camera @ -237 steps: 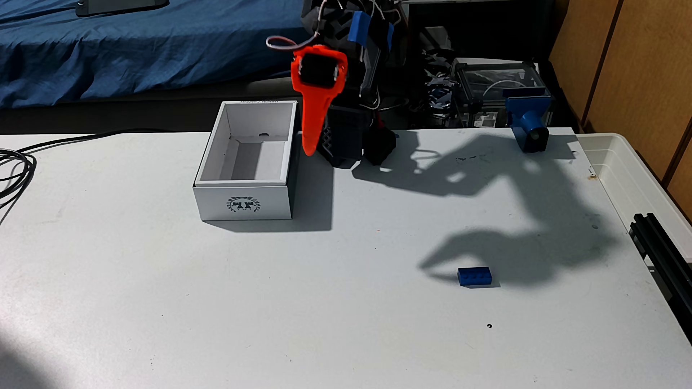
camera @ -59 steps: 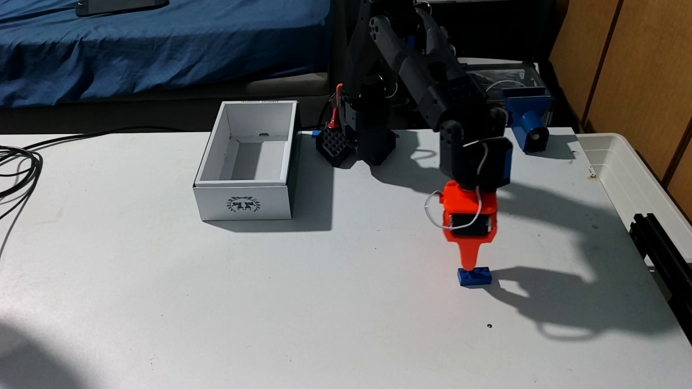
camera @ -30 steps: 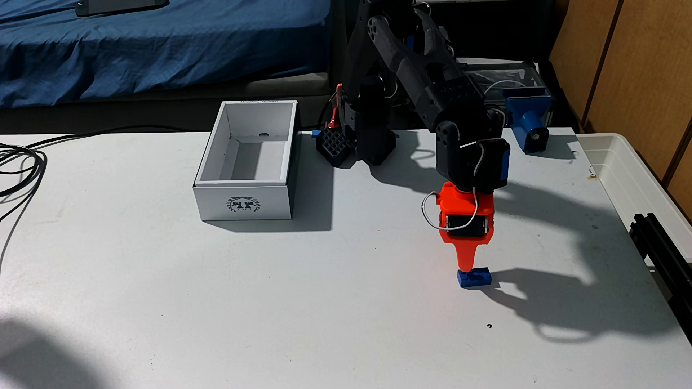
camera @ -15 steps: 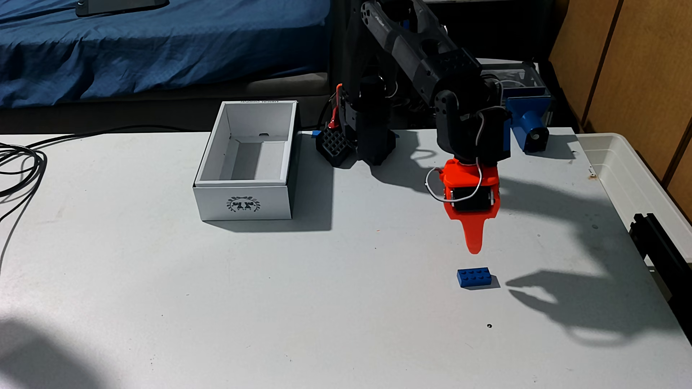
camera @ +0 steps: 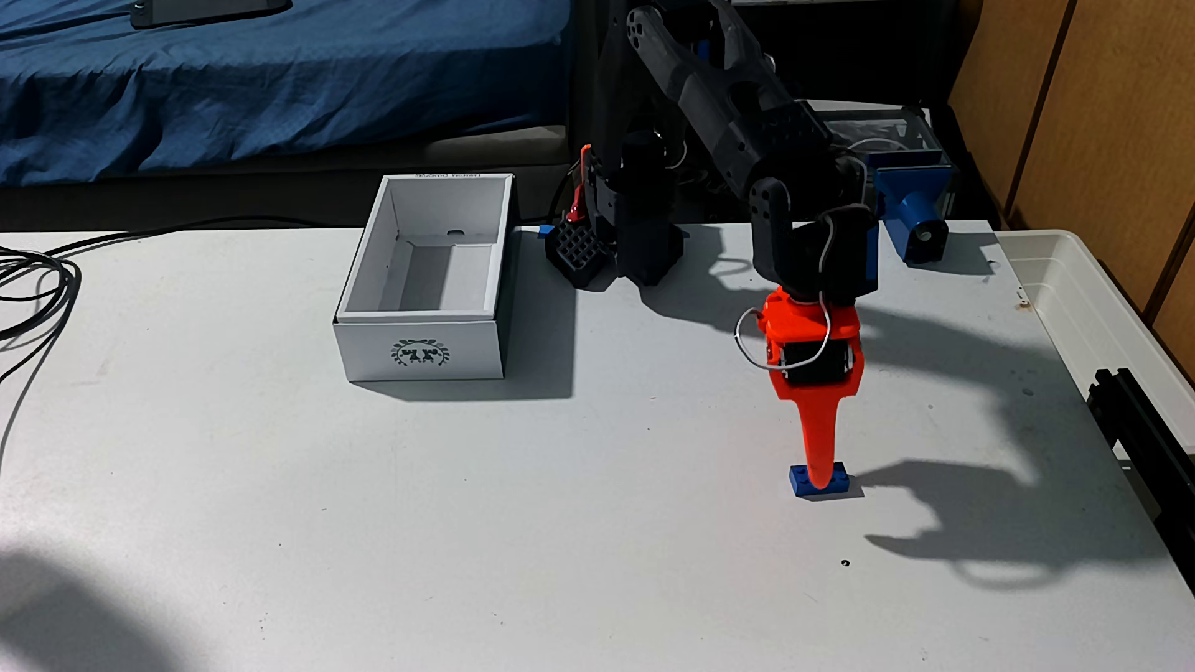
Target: Grab the blue brick and place in box
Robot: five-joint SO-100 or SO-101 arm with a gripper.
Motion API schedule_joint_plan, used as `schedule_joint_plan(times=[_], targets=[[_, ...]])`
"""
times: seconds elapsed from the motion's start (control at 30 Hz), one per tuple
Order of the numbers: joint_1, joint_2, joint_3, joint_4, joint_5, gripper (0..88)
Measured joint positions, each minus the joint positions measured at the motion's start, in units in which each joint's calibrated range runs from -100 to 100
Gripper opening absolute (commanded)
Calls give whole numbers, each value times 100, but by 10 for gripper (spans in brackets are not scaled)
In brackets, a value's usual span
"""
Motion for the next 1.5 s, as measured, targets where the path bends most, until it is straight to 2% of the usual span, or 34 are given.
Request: schedule_joint_plan(times=[0.73, 1.03, 1.5], targets=[[0, 160, 259, 0, 74, 252], [0, 988, -679, 509, 74, 252], [-133, 1115, -885, 588, 5, 252]])
